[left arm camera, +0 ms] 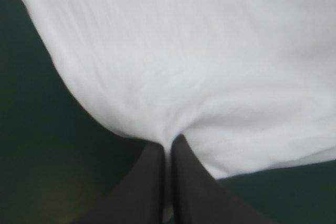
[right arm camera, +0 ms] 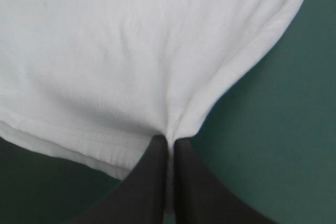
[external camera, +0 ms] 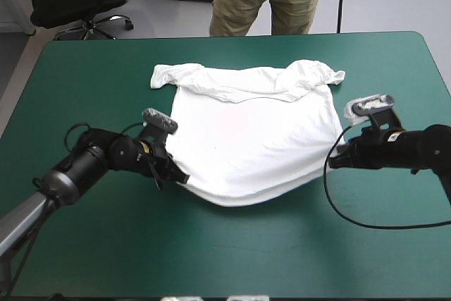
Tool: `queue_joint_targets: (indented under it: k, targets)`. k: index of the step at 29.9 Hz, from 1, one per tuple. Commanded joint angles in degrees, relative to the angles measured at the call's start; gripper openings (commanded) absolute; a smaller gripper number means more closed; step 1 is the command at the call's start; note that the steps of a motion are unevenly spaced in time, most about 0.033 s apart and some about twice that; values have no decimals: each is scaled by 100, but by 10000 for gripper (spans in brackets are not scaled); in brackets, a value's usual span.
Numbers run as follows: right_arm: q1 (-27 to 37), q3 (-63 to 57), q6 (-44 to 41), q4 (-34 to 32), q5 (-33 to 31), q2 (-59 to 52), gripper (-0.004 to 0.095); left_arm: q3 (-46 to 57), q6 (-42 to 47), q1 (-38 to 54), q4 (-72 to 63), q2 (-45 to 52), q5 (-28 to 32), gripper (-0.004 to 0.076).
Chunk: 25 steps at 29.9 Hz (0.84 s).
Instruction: Fold the cloth
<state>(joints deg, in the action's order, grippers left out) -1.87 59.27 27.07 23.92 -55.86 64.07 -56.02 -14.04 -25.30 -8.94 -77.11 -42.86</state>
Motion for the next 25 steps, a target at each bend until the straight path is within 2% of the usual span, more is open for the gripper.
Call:
queue_joint_targets:
  k: [1, 9, 17, 21, 25]
  targets:
    - [-13, 1097, 0, 180, 106, -373, -3, -985, 48, -38, 199, 568, 94, -18]
    - [-13, 3267, 158, 213, 247, -263, -4, -3307, 37, -38, 1340, 796, 62, -18]
    - [-13, 5307, 502, 273, 527, -87, -4, -5347, -18, -38, 1846, 784, 573, -18]
    - [-13, 6062, 646, 274, 649, -88, -4, -6155, -146, -38, 1818, 718, 625, -18]
    - [-13, 6626, 751, 274, 663, -88, -3, -6543, -219, -38, 1816, 662, 928, -18]
